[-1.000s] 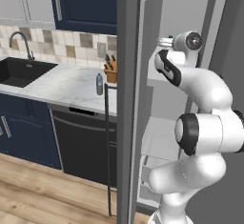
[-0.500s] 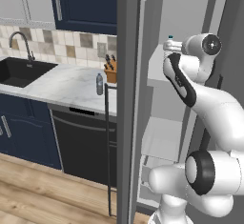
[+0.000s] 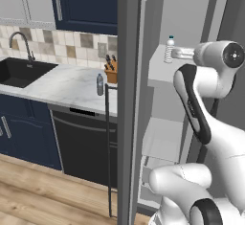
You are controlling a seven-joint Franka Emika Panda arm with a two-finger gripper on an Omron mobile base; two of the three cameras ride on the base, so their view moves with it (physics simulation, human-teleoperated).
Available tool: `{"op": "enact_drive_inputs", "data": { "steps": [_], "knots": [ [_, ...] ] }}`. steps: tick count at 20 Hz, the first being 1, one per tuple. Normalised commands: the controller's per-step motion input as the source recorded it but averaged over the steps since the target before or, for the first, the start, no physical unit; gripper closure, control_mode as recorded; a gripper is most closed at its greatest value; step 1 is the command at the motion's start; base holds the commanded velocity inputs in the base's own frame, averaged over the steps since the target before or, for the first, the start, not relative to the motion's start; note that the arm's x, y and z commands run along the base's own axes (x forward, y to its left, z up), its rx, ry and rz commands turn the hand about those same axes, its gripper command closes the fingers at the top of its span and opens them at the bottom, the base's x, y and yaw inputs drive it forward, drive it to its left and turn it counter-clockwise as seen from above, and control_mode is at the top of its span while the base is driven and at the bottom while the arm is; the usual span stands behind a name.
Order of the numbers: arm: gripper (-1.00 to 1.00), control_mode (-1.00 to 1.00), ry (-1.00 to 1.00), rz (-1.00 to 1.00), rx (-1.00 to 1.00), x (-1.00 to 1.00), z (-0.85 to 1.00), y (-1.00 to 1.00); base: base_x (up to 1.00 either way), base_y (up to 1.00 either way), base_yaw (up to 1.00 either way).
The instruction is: Take the bottled waters from the counter and place them in the freezer to freeze. Close the freezer door after placing the bottles.
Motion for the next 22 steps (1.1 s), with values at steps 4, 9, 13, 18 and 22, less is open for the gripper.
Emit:
{"op": "enact_drive_inputs", "data": {
  "steps": [4, 9, 13, 18, 22],
  "knots": [
    [-1.00, -1.00, 0.11, 0.00, -0.03, -0.95, 0.25, 0.22, 0.00, 0.00, 0.00],
    [-1.00, -1.00, 0.29, 0.00, -0.01, -0.70, 0.11, 0.09, 0.00, 0.00, 0.00],
    [-1.00, -1.00, 0.13, 0.01, 0.05, -0.74, -0.01, 0.00, 0.00, 0.00, 0.00],
    [-1.00, -1.00, 0.11, 0.05, 0.05, -0.74, -0.11, 0.02, 0.00, 0.00, 0.00],
    [-1.00, -1.00, 0.33, 0.00, 0.00, -0.47, -0.17, 0.28, 0.00, 0.00, 0.00]
  ]
}}
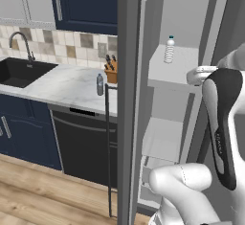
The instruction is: Take the bottled waters from the counter and place them in the freezer to freeze. Close the freezer door after placing the bottles.
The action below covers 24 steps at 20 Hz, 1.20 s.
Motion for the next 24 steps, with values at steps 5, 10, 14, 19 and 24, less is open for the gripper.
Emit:
{"op": "enact_drive_inputs", "data": {
  "steps": [5, 10, 14, 19, 24],
  "knots": [
    [-1.00, -1.00, 0.37, 0.00, 0.00, -0.35, -0.20, 0.16, 0.00, 0.00, 0.00],
    [-1.00, -1.00, 0.27, 0.00, 0.00, -0.40, -0.36, 0.01, 0.00, 0.00, 0.00],
    [-1.00, -1.00, 0.07, 0.00, 0.00, -0.65, -0.42, 0.01, 0.00, 0.00, 0.00],
    [-1.00, -1.00, -0.02, 0.04, 0.07, -0.64, -0.39, 0.01, 0.00, 0.00, 0.00],
    [-1.00, -1.00, -0.09, 0.10, 0.04, -0.32, -0.22, 0.19, 0.00, 0.00, 0.00]
  ]
}}
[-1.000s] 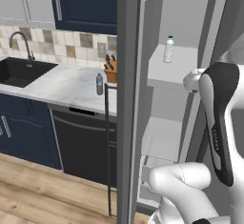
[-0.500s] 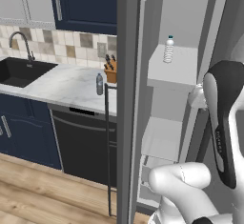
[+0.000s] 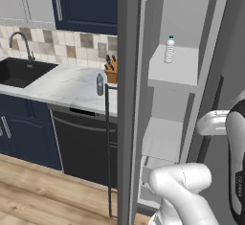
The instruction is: Take the bottled waters from the counter and place them in the freezer to freeze. Close the freezer door after placing the bottles.
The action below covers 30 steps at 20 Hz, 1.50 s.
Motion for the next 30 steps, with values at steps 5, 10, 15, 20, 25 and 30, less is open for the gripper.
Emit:
{"op": "enact_drive_inputs", "data": {
  "steps": [5, 10, 15, 20, 25, 30],
  "knots": [
    [-1.00, -1.00, 0.05, 0.10, 0.00, -0.11, -0.11, 0.18, 0.00, 0.00, 0.00],
    [-1.00, -1.00, 0.15, 0.03, 0.00, 0.00, -0.24, 0.15, 0.00, 0.00, 0.00],
    [-1.00, -1.00, 0.05, 0.00, -0.04, 0.00, -0.32, 0.09, 0.00, 0.00, 0.00],
    [-1.00, -1.00, 0.00, 0.00, -0.03, 0.00, -0.24, 0.00, 0.00, 0.00, 0.00],
    [-1.00, -1.00, 0.00, 0.00, 0.00, 0.00, 0.00, 0.00, 0.00, 0.00, 0.00],
    [-1.00, -1.00, 0.00, 0.00, 0.00, 0.00, 0.00, 0.00, 0.00, 0.00, 0.00]
  ]
}}
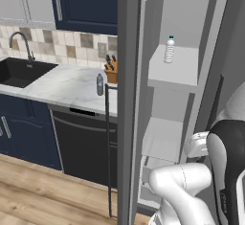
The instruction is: Take the bottled waters from the counter and place them in the freezer to freeze. Close the freezer door after placing the bottles.
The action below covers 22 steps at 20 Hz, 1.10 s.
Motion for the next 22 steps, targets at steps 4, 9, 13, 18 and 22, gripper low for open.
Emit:
{"op": "enact_drive_inputs", "data": {
  "steps": [4, 9, 13, 18, 22],
  "knots": [
    [-1.00, -1.00, 0.00, 0.00, 0.00, -0.01, 0.00, 0.00, 0.00, 0.00, 0.00],
    [-1.00, 1.00, 0.00, 0.00, 0.00, 0.00, 0.00, 0.00, -0.15, 0.09, 0.00],
    [-1.00, 1.00, 0.00, 0.00, 0.00, 0.00, 0.00, 0.00, -0.42, 0.22, 0.00],
    [-1.00, 1.00, 0.00, 0.00, 0.00, 0.00, 0.00, 0.00, -0.29, 0.59, -0.01],
    [-1.00, 1.00, 0.00, 0.00, 0.00, 0.00, 0.00, 0.00, -0.23, 0.78, -0.04]
  ]
}}
